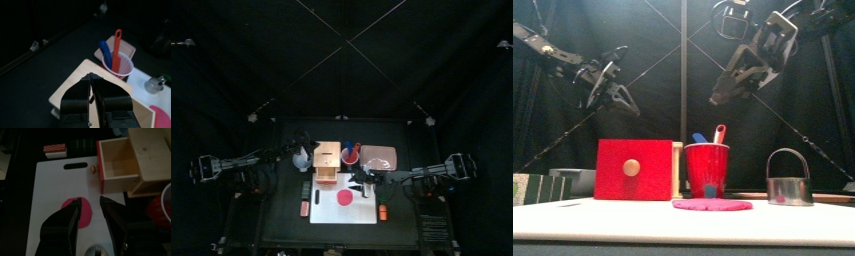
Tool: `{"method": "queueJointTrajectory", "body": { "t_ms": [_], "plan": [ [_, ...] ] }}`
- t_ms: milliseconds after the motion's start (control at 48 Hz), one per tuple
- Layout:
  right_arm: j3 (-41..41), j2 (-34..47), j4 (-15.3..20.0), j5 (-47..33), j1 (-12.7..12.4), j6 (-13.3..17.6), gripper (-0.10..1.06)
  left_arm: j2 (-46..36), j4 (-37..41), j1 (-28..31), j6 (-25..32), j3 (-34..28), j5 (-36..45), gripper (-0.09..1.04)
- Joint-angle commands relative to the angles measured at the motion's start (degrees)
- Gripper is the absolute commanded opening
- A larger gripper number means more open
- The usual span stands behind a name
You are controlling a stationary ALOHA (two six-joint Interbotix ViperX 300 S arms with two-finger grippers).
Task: Get the cutter from the drawer then cut the dough then place the extra dough in the bowl
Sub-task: Shut the drawer
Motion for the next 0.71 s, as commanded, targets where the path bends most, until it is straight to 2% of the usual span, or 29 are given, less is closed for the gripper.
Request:
{"method": "queueJointTrajectory", "body": {
  "t_ms": [21, 167, 396, 562, 708],
  "plan": [
    [-2.72, 2.29, -1.14, -3.87, -0.35, 0.18, 0.7, 3.6, 5.54, 3.52, 0.09, -7.91, 8.09, 0.44],
    [-5.45, 7.73, -1.93, -6.86, -0.44, 0.35, 0.59, 10.99, 11.6, 5.1, 0.18, -16.26, 17.4, 0.44],
    [-11.07, 14.59, -2.02, -6.86, -0.09, 0.09, 0.33, 23.12, 17.31, 5.36, 0.53, -28.39, 27.77, 0.43],
    [-13.27, 16.88, -2.02, -6.86, 0.44, 0.18, 0.16, 27.07, 21.09, 5.8, 2.81, -33.57, 33.57, 0.43],
    [-14.77, 19.16, -2.02, -6.86, 0.53, 0.53, 0.11, 28.65, 21.8, 7.12, 7.21, -35.95, 38.23, 0.42]
  ]
}}
